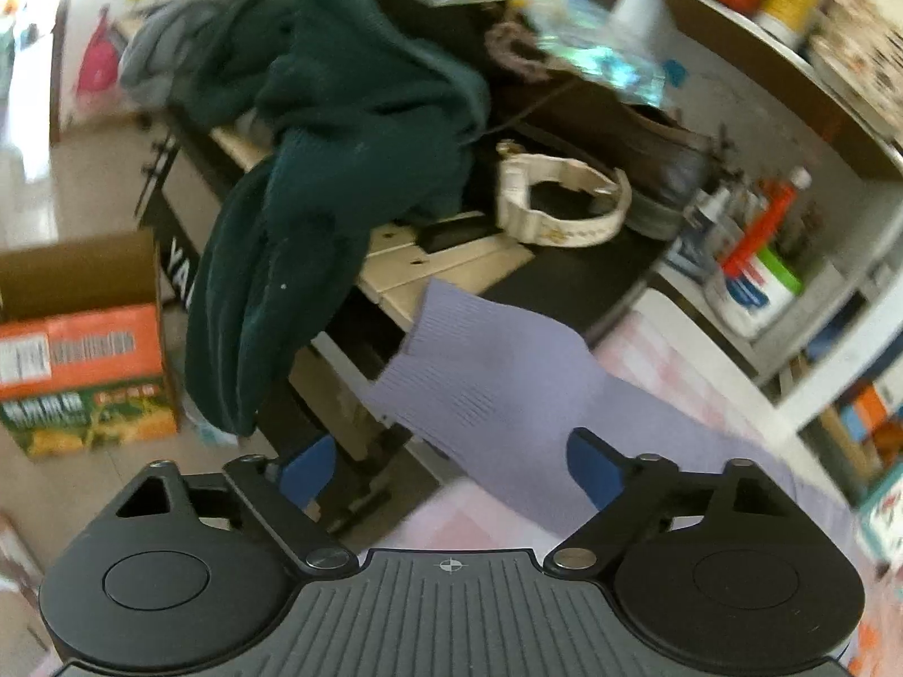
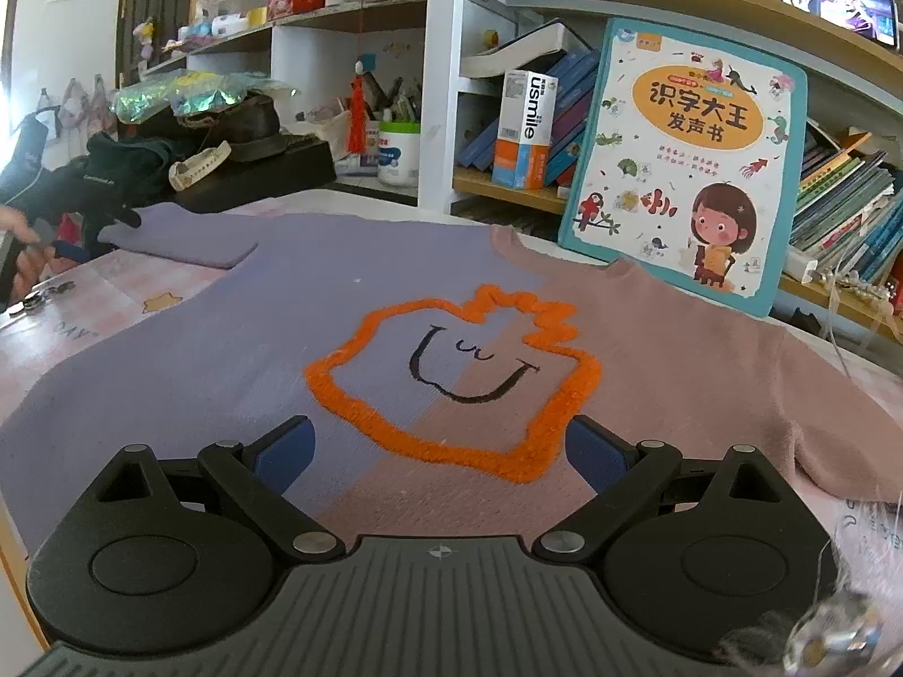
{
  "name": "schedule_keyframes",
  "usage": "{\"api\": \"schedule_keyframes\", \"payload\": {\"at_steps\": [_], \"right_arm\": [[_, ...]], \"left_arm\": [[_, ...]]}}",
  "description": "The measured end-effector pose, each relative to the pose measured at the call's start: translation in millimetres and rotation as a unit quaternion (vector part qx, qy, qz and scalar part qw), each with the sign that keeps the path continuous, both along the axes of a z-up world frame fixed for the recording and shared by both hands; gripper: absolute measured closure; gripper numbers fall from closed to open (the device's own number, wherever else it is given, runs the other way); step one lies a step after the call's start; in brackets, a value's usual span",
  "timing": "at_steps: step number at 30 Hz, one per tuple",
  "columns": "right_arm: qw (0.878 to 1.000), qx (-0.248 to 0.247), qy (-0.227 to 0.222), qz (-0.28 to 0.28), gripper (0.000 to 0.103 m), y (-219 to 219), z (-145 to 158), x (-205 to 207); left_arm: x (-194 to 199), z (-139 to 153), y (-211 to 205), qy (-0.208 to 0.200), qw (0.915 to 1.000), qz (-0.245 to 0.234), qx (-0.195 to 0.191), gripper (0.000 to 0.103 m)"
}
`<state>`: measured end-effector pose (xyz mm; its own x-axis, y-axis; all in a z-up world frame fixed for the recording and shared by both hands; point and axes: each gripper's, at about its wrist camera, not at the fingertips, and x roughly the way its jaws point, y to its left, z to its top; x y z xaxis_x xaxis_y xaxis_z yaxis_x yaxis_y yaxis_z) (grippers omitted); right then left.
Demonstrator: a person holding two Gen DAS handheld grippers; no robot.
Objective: Fold clothes
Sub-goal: 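Move the left gripper to the lavender sleeve cuff and grasp it, then carry the lavender sleeve across the sweater chest with the left gripper and release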
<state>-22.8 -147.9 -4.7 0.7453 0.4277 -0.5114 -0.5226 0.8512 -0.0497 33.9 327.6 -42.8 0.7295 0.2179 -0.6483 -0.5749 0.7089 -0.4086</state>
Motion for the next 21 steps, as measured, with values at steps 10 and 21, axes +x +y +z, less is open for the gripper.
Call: {"api": "schedule_keyframes", "payload": {"at_steps": [10,21], "right_arm": [[1.0,-0.017,-0.004,0.004,0.007,6,-1,0],[1.0,-0.003,-0.023,0.001,0.007,-2,3,-8]], "left_arm": [[-16,-9,5,-0.072,0.9954,0.036,-0.053,0.089],[-23,36,-32,-0.137,0.9899,-0.033,0.011,0.1]]}}
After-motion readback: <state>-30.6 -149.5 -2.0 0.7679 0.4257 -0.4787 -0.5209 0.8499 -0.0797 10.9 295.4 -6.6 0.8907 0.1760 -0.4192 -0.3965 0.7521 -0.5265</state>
